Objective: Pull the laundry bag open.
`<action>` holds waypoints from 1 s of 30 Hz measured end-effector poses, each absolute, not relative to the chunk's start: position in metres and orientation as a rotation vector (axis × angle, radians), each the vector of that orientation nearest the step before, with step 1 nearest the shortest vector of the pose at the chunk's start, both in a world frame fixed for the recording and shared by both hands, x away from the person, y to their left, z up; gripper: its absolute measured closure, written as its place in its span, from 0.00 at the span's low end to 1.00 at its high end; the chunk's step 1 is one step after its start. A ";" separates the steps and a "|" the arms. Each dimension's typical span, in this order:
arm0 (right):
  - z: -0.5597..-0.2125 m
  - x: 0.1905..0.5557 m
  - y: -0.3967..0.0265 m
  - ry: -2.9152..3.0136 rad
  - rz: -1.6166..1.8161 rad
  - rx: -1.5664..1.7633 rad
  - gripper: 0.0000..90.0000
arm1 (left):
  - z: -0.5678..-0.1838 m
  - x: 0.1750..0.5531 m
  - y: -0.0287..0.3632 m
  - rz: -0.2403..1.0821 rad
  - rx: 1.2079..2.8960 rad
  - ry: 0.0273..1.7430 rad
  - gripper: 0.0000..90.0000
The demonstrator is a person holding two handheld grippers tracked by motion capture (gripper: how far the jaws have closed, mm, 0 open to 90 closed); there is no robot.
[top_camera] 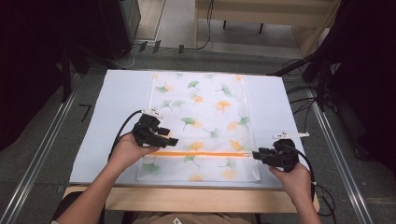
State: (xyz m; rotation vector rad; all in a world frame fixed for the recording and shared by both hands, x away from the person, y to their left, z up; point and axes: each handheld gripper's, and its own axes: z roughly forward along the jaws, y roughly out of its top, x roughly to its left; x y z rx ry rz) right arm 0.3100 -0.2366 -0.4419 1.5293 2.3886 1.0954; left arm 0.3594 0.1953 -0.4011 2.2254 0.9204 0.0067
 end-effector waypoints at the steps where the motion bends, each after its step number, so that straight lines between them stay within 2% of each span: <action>1: -0.442 0.310 -0.237 2.389 1.095 1.529 0.71 | -0.401 0.360 0.193 0.002 2.226 0.912 0.43; 14: -0.451 0.313 -0.237 2.411 1.020 1.544 0.69 | -0.405 0.357 0.166 -0.026 2.252 0.851 0.45; 30: -0.464 0.316 -0.231 2.457 0.932 1.528 0.68 | -0.409 0.358 0.151 -0.021 2.251 0.812 0.45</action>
